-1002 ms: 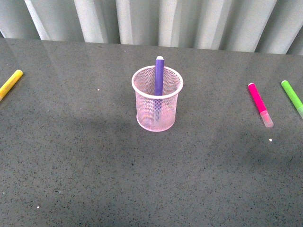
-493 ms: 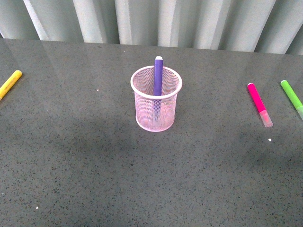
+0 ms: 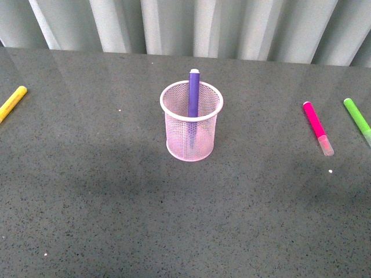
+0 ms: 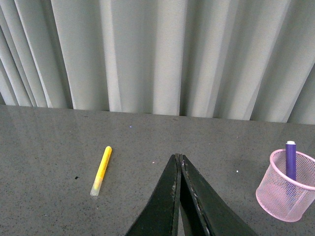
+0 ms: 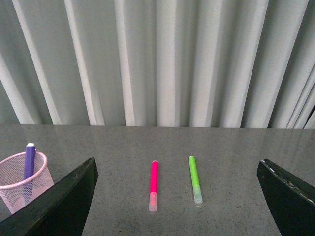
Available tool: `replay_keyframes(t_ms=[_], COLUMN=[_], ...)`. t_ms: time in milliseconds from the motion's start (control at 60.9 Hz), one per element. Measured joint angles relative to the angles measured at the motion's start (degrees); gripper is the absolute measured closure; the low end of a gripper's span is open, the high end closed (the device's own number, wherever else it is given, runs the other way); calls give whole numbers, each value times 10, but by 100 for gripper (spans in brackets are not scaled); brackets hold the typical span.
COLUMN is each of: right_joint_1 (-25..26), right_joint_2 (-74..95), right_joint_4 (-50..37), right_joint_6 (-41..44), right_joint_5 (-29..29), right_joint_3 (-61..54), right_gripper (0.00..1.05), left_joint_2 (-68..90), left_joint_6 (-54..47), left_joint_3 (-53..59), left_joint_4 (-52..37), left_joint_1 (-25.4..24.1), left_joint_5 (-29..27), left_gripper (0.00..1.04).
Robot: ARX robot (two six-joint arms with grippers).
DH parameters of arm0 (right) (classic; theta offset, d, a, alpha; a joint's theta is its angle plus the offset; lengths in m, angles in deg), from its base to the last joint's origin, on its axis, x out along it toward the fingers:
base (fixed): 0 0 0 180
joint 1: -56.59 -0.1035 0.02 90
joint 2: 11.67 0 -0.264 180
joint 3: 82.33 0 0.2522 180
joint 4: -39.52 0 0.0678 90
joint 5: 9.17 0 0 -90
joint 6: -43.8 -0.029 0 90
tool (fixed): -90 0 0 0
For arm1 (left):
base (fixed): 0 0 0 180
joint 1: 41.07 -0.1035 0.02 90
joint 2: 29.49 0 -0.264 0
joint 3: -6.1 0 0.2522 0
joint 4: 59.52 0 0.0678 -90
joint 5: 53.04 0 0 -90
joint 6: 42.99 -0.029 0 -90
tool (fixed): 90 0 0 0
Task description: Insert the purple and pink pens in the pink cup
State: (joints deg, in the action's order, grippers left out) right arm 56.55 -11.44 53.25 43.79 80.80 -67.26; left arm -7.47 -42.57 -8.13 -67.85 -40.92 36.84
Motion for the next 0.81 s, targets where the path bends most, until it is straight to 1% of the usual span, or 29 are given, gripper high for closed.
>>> replay_keyframes(t_ms=[362,592,674,805], right_joint_1=[0,0,0,0], right_joint_2=[0,0,0,0], right_joint_4=[0,0,0,0], right_joint_6=[0,0,0,0], right_joint_5=[0,0,0,0], right_joint_3=[0,0,0,0], right_gripper=[7,7,7,7], left_joint_2=[-87,-123,-200,-218], left_joint_6=[0,0,0,0], left_joint_3=[0,0,0,0], left_joint_4=[85,122,215,219], left_joint_1=[0,0,0,0], left_joint_5=[0,0,1,1], left_gripper=[101,101,101,101])
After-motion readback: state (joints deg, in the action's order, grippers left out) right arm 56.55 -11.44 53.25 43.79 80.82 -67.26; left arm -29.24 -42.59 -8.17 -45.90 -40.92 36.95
